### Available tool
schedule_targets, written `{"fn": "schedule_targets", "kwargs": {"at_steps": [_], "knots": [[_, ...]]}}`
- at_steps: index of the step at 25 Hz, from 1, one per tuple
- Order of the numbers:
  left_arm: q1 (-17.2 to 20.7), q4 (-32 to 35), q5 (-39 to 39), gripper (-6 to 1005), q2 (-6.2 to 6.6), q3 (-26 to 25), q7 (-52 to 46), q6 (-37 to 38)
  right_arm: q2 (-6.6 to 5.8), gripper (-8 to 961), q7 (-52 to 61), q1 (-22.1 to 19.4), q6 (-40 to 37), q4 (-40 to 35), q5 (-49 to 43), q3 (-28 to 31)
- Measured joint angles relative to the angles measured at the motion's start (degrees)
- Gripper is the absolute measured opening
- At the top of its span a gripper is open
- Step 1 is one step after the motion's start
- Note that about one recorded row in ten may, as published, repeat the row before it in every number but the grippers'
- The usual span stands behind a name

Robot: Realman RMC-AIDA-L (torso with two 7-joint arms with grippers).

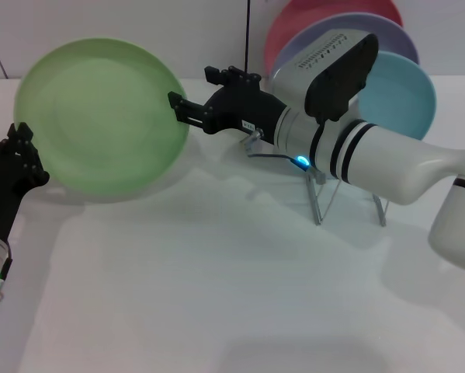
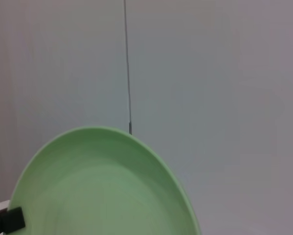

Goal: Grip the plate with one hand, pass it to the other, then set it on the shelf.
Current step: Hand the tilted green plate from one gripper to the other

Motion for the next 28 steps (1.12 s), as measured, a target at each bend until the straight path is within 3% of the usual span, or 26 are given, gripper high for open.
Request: {"fn": "schedule_targets", "kwargs": {"at_steps": [17, 28], "knots": [[-0.4, -0.7, 0.2, 32, 0.00, 0.0, 0.0, -0.1, 0.00, 745, 0.0, 1.5, -1.7, -0.2, 2.0, -1.7], [-0.4, -0.8, 0.7, 32, 0.00, -0.5, 0.0, 0.0, 0.00, 427, 0.0, 2.4, -2.4, -0.4, 4.1, -2.9]]}}
